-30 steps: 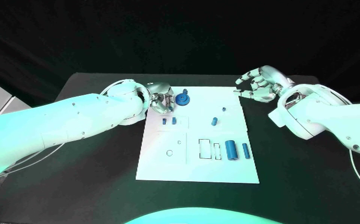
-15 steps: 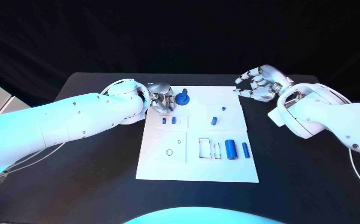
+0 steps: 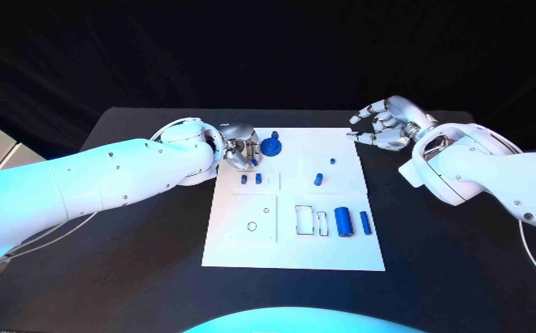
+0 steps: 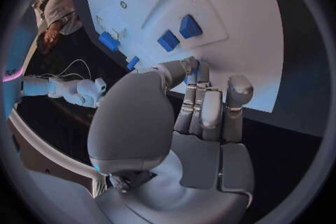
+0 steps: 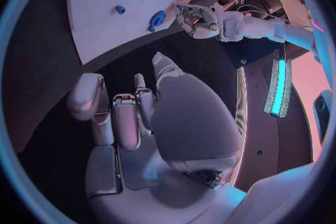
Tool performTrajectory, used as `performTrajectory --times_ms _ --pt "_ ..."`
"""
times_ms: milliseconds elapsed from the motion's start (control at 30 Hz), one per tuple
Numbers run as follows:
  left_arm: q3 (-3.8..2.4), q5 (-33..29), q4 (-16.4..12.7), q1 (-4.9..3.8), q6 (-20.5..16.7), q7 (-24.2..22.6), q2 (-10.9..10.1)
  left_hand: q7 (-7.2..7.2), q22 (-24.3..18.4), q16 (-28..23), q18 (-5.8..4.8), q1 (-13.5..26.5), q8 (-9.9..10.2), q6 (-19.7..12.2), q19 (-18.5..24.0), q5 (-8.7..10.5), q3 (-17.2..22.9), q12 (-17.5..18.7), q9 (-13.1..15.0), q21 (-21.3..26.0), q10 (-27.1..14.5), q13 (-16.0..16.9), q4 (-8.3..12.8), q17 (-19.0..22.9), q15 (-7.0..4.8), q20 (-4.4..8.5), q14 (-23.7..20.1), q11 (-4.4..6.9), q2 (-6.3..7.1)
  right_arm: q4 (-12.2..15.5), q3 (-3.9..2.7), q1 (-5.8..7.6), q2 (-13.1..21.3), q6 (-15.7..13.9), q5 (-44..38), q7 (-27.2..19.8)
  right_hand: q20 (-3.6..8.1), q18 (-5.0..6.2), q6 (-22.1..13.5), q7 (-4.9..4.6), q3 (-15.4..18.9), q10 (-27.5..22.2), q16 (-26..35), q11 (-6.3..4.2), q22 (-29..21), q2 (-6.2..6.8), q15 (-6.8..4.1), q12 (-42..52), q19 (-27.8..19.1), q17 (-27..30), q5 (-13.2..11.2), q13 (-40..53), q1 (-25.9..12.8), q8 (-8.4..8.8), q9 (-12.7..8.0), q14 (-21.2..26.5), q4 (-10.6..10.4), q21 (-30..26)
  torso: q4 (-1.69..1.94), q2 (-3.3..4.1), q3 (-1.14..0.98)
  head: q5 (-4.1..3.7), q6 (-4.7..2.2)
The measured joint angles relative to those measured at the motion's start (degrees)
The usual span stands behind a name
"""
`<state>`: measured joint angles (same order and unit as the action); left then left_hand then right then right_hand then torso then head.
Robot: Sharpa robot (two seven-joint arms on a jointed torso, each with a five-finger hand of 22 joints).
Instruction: Assemble the parts on the task board
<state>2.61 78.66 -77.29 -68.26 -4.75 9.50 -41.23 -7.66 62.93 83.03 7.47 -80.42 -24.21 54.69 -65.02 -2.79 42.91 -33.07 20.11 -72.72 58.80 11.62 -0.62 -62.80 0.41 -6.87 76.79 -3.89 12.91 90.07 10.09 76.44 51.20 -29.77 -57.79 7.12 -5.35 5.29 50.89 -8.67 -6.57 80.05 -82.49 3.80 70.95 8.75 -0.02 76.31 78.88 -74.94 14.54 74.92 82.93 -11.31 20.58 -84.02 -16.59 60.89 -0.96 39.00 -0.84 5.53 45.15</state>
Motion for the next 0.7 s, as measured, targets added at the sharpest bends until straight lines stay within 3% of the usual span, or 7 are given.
performTrajectory --times_ms 300,700 --pt "0.04 0.21 -0.08 0.00 0.04 -0.03 0.00 0.00 -0.01 0.17 0.00 0.00 0.00 0.43 0.00 -0.08 0.00 0.00 0.11 0.00 0.23 0.00 0.00 -0.15 -0.20 0.00 0.20 0.21 0.00 -0.05 0.00 0.00 -0.04 0.03 -0.01 0.02 0.00 0.00 0.00 0.00 0.00 0.00 0.00 0.00 0.00 0.00 0.00 0.00 0.00 0.01 0.00 0.00 0.00 0.00 0.00 0.00 0.00 0.00 0.02 0.00 0.02 -0.01 0.02" --pt "0.20 0.90 0.34 -0.08 0.44 0.18 0.44 0.29 -0.26 0.39 0.01 1.96 0.44 0.73 -0.13 -0.45 -1.21 1.45 0.78 0.24 0.93 0.19 -0.88 -0.47 -0.20 0.14 0.61 0.50 1.68 -0.10 0.00 0.00 -0.08 0.10 -0.02 0.02 0.00 0.00 0.00 0.00 -0.16 0.00 0.33 0.00 -0.14 0.13 -0.21 0.00 0.00 0.01 0.00 0.00 -0.13 0.00 -0.06 0.21 0.16 -0.38 0.01 0.00 0.01 -0.03 0.06"
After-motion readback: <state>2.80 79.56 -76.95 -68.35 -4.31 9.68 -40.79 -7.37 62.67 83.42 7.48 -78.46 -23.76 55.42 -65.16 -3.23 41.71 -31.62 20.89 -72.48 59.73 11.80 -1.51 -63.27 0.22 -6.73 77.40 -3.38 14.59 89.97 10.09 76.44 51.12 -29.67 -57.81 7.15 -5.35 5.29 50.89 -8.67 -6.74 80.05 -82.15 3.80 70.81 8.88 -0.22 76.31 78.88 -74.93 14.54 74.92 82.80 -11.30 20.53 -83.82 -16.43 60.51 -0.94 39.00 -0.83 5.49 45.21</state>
